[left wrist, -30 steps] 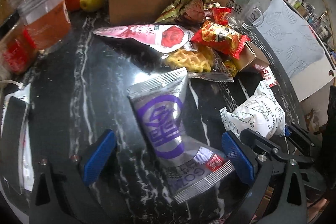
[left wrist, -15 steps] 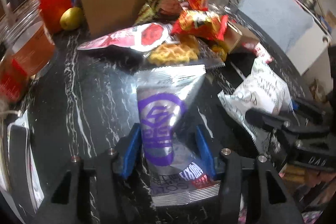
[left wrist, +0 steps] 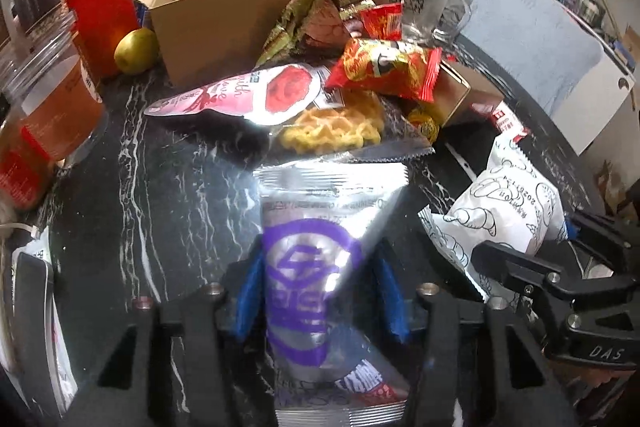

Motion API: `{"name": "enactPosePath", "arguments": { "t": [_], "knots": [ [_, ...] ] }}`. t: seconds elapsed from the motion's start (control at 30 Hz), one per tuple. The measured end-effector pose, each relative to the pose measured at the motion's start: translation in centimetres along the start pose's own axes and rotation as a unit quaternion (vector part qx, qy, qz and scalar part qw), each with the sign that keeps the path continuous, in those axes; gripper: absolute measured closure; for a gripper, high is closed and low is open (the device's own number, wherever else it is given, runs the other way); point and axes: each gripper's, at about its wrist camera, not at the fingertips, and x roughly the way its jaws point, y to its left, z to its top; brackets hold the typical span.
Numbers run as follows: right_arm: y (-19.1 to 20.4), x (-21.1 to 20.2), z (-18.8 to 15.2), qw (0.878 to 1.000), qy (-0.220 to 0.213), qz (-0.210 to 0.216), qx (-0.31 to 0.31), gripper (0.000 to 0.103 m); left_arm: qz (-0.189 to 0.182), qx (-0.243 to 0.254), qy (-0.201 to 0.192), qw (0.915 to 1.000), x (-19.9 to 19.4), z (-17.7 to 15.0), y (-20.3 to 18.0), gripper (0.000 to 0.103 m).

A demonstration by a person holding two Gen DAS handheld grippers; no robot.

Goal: Organize snacks
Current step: 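Lift both held packets and carry them over the open cardboard box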

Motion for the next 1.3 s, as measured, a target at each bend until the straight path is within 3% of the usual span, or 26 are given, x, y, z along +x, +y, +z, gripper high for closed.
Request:
{"name": "enactPosePath", "arguments": {
  "t": [0.53, 0.87, 1.3],
  "knots": [
    [-0.1, -1.2, 0.0, 0.999, -0.031, 0.028, 0.024, 0.046, -0.035, -0.008, -0.055, 0.9978, -4.3, -0.2, 0.6, 0.063],
    [1.0, -3.9, 1.5, 0.996, -0.071, 0.052, 0.02, 0.047, -0.043, -0.013, -0.104, 0.9936, -7.4, 1.8, 1.4, 0.063],
    [2.5, -6.4, 5.6, 0.989, -0.126, 0.077, -0.006, 0.047, -0.048, 0.005, -0.188, 0.981, -10.6, 6.2, 1.4, 0.063]
  ]
}}
